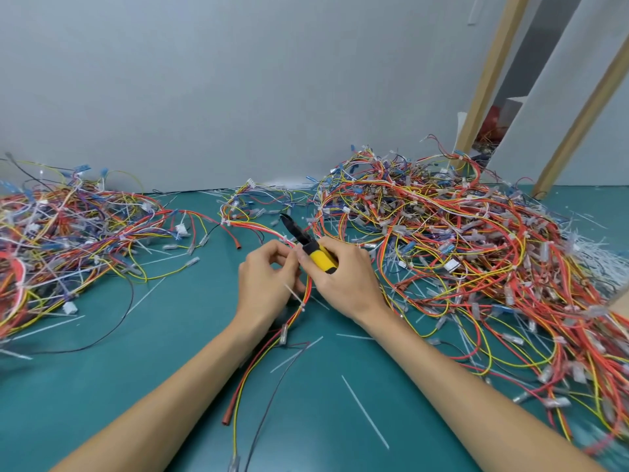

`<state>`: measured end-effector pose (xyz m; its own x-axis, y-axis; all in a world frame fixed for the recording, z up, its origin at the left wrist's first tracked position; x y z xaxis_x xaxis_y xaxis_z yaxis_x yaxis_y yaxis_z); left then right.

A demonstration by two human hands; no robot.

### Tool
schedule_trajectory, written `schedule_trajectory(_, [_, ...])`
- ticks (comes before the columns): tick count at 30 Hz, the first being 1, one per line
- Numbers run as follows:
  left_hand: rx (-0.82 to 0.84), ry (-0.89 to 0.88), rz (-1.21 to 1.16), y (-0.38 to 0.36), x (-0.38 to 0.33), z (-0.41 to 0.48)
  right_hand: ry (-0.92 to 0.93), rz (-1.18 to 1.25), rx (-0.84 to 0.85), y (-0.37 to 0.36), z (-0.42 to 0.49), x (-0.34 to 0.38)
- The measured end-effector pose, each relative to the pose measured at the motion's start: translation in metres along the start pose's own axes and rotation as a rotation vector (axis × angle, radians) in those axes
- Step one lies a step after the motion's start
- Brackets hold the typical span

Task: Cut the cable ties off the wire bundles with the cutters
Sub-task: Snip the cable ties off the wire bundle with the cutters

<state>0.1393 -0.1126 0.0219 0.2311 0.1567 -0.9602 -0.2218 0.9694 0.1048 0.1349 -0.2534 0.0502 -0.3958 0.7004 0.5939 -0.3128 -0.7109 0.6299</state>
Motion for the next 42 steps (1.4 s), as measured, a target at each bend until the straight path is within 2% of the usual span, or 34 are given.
schedule_trajectory(4, [-0.081, -0.092, 0.047, 0.013, -0.007, 0.003, 0.036, -0.033, 0.033, -0.003, 0.001, 0.003])
schedule_trajectory(9, [-0.062, -0.033, 0.069, 0.019, -0.002, 0.004, 0.086, -0.133, 0.138, -0.015, -0.001, 0.007])
schedule_trajectory(14, [0.104, -0.014, 0.034, 0.005, -0.005, -0.005, 0.037, -0.056, 0.093, -0.012, 0.002, -0.001])
schedule_trajectory(17, [0.251, 0.161, -0.223, -0.01, 0.004, -0.015, -0.013, 0.025, 0.07, -0.011, 0.005, -0.008])
schedule_trajectory(19, [0.395, 0.213, -0.313, -0.019, 0.005, -0.024, -0.062, 0.077, 0.065, -0.01, 0.007, -0.015])
schedule_trajectory(22, [0.533, 0.182, -0.275, -0.016, 0.003, -0.034, -0.098, 0.159, 0.046, -0.008, 0.008, -0.019])
schedule_trajectory(33, [0.842, 0.378, -0.38, -0.017, 0.009, -0.047, -0.222, 0.332, -0.014, -0.007, 0.009, -0.032])
schedule_trajectory(37, [0.846, 0.357, -0.451, -0.015, 0.007, -0.044, -0.229, 0.391, -0.021, -0.007, 0.01, -0.033])
schedule_trajectory(42, [0.72, 0.265, -0.455, -0.008, 0.006, -0.033, -0.287, 0.532, -0.047, -0.008, 0.007, -0.037])
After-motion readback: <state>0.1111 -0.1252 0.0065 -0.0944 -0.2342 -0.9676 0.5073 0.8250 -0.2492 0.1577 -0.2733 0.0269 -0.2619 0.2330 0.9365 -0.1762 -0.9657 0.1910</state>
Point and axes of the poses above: each hand's wrist, its own z-axis towards the middle knuckle, its own y-axis out of the back of the hand, x = y × z, the point moved 9 cm from there along z, towards the middle knuckle, and after that the axes turned 8 degrees about -z, right-handed, at the moved point
